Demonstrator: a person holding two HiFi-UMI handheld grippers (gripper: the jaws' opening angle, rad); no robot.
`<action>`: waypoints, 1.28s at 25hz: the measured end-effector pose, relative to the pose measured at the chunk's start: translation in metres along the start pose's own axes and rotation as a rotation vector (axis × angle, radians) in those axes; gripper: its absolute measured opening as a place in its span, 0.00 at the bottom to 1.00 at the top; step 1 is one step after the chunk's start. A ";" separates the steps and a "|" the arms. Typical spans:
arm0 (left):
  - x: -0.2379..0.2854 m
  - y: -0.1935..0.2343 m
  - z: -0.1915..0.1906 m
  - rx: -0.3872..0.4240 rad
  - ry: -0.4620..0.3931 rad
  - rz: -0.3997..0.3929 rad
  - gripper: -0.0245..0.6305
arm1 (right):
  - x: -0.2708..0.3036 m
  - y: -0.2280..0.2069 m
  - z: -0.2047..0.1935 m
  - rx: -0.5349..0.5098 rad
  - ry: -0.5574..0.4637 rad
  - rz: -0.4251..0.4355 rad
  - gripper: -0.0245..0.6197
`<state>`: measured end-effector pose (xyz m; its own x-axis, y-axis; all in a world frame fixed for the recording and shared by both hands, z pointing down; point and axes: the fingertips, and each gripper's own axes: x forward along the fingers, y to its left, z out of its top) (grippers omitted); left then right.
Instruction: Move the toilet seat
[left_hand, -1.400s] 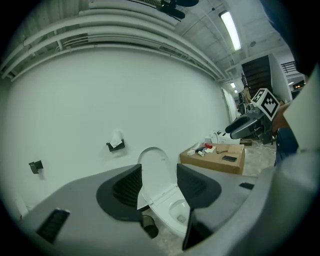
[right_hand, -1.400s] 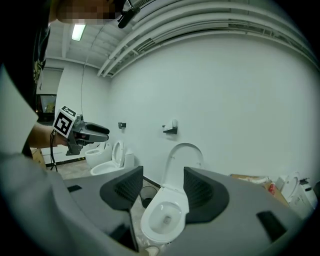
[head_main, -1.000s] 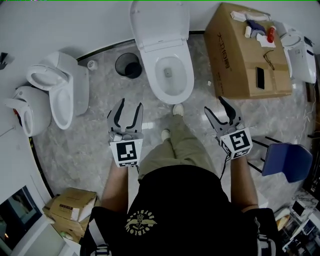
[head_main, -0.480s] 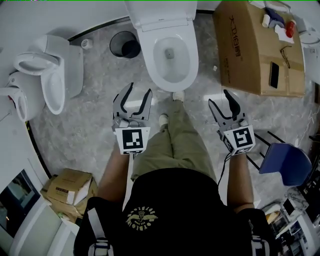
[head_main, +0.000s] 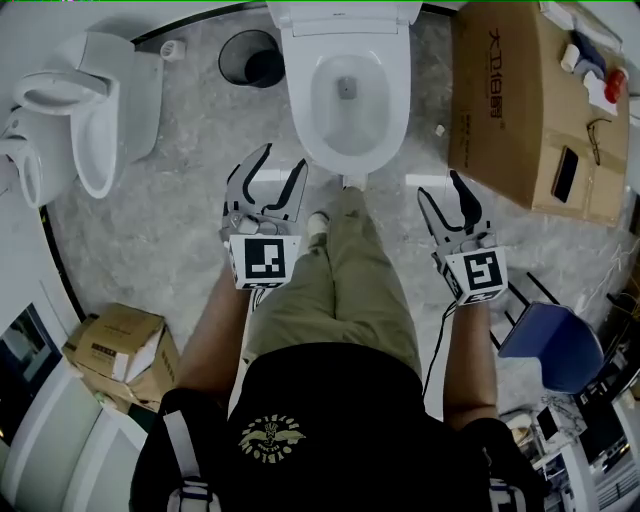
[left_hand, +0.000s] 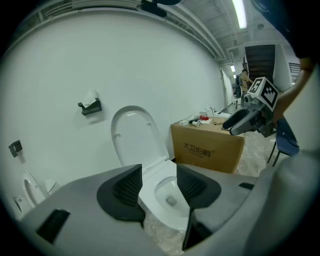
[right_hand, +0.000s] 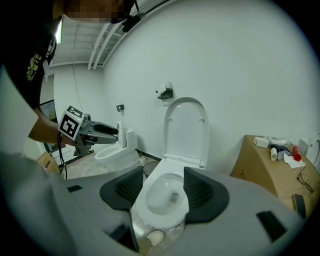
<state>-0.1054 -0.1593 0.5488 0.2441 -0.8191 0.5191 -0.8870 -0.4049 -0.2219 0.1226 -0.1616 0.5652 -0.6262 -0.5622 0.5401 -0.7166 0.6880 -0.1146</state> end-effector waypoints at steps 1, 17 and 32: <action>0.002 0.001 -0.002 -0.004 0.004 -0.004 0.39 | 0.004 -0.001 -0.001 -0.002 0.004 0.005 0.42; 0.077 -0.009 -0.096 -0.045 0.102 -0.049 0.39 | 0.083 -0.027 -0.075 -0.013 0.111 0.036 0.42; 0.131 -0.042 -0.211 -0.068 0.251 -0.130 0.38 | 0.150 -0.035 -0.173 -0.036 0.278 0.115 0.42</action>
<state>-0.1189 -0.1638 0.8001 0.2608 -0.6327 0.7292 -0.8809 -0.4649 -0.0883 0.1068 -0.1903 0.7943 -0.5909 -0.3363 0.7333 -0.6317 0.7582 -0.1614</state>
